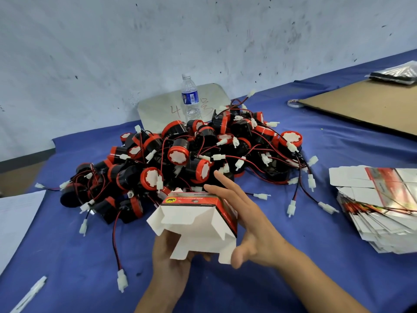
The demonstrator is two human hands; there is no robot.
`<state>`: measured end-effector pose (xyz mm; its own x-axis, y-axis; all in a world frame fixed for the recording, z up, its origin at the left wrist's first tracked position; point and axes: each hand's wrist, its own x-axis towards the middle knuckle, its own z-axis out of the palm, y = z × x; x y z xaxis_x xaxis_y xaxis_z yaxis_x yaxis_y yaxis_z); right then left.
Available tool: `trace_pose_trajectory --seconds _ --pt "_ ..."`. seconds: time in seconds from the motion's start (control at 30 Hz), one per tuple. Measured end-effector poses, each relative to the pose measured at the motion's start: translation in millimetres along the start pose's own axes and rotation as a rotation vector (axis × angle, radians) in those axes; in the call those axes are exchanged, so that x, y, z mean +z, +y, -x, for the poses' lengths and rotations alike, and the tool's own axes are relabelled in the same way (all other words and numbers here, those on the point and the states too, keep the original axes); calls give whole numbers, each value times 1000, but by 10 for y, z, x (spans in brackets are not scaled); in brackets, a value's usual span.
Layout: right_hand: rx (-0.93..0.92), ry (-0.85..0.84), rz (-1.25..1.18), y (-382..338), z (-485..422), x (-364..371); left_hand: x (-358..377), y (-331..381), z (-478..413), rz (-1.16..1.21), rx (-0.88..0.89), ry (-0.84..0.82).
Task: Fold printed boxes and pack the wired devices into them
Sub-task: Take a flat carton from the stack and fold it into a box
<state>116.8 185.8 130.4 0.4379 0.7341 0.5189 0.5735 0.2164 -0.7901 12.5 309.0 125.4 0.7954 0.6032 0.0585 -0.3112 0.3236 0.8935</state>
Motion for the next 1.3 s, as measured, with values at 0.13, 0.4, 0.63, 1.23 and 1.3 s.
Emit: trace_pose_trajectory --seconds 0.13,0.4,0.63,1.23,1.3 --pt "91 4 -10 9 5 19 6 23 -2 -48 -47 -29" --pt "171 343 -41 40 -3 18 53 52 -103 -209 -161 -236" --pt "255 477 -130 107 -37 -4 -32 -113 -88 -736 251 -269" --pt "79 118 -334 -12 -6 74 -90 -222 -80 -680 313 -195" --pt "109 128 -284 -11 -10 77 -64 -218 -85 -632 325 -166"
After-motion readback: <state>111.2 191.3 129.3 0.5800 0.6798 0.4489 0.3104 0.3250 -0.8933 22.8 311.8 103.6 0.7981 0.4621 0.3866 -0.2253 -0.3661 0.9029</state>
